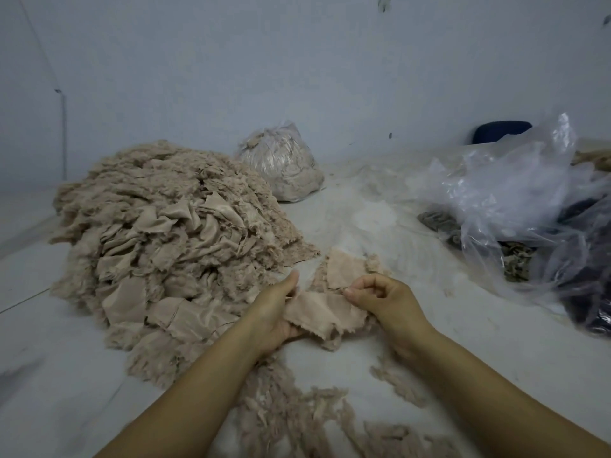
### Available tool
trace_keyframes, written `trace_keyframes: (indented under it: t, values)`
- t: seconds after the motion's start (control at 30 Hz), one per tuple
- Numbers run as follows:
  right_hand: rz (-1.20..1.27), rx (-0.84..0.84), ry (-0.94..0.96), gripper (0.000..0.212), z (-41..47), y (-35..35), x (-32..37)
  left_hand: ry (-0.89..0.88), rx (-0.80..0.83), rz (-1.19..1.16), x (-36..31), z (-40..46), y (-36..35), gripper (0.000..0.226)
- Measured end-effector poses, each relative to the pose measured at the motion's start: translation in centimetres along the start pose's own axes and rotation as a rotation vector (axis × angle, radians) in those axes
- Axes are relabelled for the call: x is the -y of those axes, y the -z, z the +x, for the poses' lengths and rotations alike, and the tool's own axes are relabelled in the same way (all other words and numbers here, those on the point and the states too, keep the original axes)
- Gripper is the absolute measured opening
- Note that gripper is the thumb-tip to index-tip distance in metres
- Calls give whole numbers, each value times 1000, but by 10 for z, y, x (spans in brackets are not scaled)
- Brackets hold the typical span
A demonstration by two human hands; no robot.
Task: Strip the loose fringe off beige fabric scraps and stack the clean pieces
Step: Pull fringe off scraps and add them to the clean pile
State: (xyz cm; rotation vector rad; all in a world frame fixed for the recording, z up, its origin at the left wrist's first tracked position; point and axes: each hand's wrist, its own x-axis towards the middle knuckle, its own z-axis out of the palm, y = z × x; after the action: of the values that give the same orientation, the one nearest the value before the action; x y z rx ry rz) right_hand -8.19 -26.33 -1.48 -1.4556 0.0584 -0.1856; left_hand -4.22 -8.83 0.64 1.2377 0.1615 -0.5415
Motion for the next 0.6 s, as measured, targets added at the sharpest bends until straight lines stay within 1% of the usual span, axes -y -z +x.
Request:
trace_keyframes:
  t: [0.03,0.07,0.13,0.2,0.3,0.37,0.43,0.47,0.53,0.6]
  values:
    - [-5,14,18,10,1,-2,1,23,45,37,0,-1,-1,34]
    - [0,33,33,11,1,-4,2,0,54,99,2,0,-2,30]
    - [26,54,45,13,2,-6,2,-128,-6,166,7,4,-3,22]
    - [22,64,21,18,3,-4,3,-290,-51,176,6,4,-2,17]
    - [-117,122,-69,26,4,11,3,-423,-184,205,-11,8,12,26]
    - [-245,214,-126,21,2,23,3,-480,-230,264,-23,8,23,26]
    - [-321,303,-170,15,0,28,5,-504,-181,312,-29,8,29,27]
    - [-345,312,-183,15,0,26,5,-495,-143,321,-31,8,30,27]
    - [-336,269,-170,17,3,16,6,-447,-65,329,-29,7,27,24]
    - [-239,249,-155,24,6,3,6,-404,11,322,-25,7,20,24]
